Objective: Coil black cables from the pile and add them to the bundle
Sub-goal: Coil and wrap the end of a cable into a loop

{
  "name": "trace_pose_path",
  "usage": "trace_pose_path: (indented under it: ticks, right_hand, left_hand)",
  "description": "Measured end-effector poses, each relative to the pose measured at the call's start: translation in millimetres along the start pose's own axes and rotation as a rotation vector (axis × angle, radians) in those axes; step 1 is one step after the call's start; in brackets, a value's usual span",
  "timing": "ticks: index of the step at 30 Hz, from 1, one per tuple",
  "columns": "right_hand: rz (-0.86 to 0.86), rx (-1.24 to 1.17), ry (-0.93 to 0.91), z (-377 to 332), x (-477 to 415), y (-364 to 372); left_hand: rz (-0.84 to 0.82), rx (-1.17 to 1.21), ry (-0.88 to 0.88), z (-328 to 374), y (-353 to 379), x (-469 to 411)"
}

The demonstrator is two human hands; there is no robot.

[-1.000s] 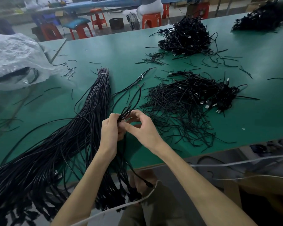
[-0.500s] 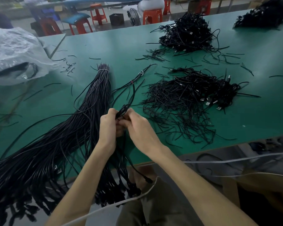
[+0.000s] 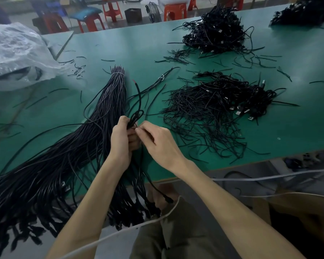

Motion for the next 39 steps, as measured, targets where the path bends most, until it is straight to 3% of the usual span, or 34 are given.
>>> trace_pose_path:
  ticks: [4,14,22,27,32,39]
  right_hand:
    - [0.026,-0.096,0.028,3.1,-1.3,-3.3]
    - [0.066,-0.06,0.064,5.6,-5.7,-0.3]
    - [0.088,-0.122,0.214,13.5,-6.2,-23.5]
    - [0.006,0.095,0.142,4.0,-6.6,-39.0]
    - [-0.049,0.284,-0.025,-23.8,-7.0,-55.8]
    - [-0.002,0.308,-0.136,-55.1,-11.8,-75.3]
  left_hand:
    - [-0.021,-0.017,-0.02,-0.8,2.3,0.6]
    - [0.044,-0.007,-0.06,1.5,-1.0,-1.9]
    - [-0.385,-0.09,-0.081,18.3,11.9,8.4]
    - [-0.509,-0.457,0.038,55.9,12.8,33.5]
    - [-0.527,-0.479,0.203,83.1,16.1,54.7]
    - [-0.555,-0.579,0.524,99.5,27.0,50.9]
Point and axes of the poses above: each hand's wrist, its own x-axis away from the middle knuckle, its own y-axis out of the palm, z = x × y, the point moved 7 cm from there along -x, towards the middle knuckle, and after that the axes turned 5 degrees about y, right-handed, at the moved point
